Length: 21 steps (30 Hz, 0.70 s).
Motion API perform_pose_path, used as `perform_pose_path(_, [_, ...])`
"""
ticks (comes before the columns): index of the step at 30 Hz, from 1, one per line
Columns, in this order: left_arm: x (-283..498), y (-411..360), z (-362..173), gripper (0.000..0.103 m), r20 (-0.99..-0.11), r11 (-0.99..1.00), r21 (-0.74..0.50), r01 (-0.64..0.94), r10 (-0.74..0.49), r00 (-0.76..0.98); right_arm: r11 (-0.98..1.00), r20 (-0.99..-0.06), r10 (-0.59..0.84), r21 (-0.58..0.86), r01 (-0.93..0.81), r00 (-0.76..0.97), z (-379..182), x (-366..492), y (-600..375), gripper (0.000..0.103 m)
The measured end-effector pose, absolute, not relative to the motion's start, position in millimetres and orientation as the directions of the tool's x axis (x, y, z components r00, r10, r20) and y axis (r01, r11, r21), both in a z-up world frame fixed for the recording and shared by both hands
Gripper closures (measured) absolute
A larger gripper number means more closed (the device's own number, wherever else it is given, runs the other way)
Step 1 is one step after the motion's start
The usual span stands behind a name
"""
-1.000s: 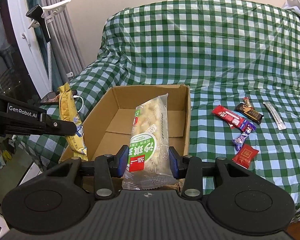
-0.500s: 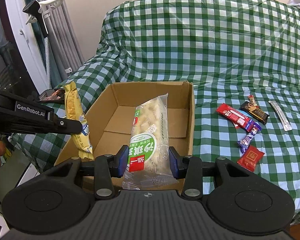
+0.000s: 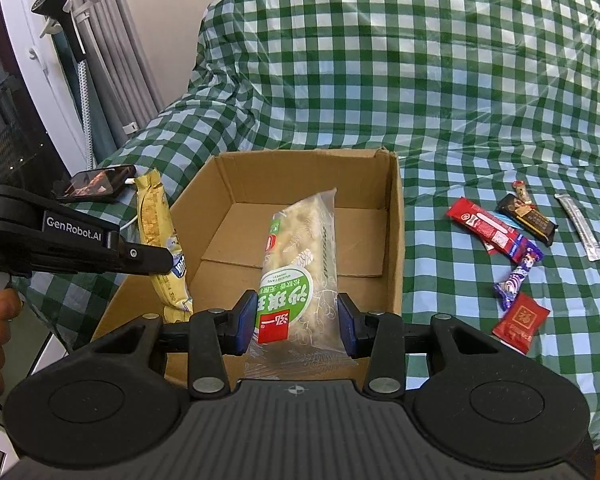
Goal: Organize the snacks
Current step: 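Carry the yellow bar and peanut bar over the cardboard box with both tools, then open both tools to drop the yellow bar and peanut bar into the box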
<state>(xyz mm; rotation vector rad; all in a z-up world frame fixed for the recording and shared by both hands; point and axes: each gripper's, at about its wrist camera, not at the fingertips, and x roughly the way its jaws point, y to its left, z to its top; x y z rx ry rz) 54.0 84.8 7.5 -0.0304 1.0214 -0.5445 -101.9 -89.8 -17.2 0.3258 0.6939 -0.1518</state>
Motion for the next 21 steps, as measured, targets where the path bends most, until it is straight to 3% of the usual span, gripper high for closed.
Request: perform_pose_path(21, [108.8, 52.8, -53.4, 0.094, -0.882, 0.903, -0.19, 0.385, -0.329, 0.337, 0.926, -0.725, 0.013, 0.268, 0.265, 0.688, -64.3, -40.8, -101.6, 0.059])
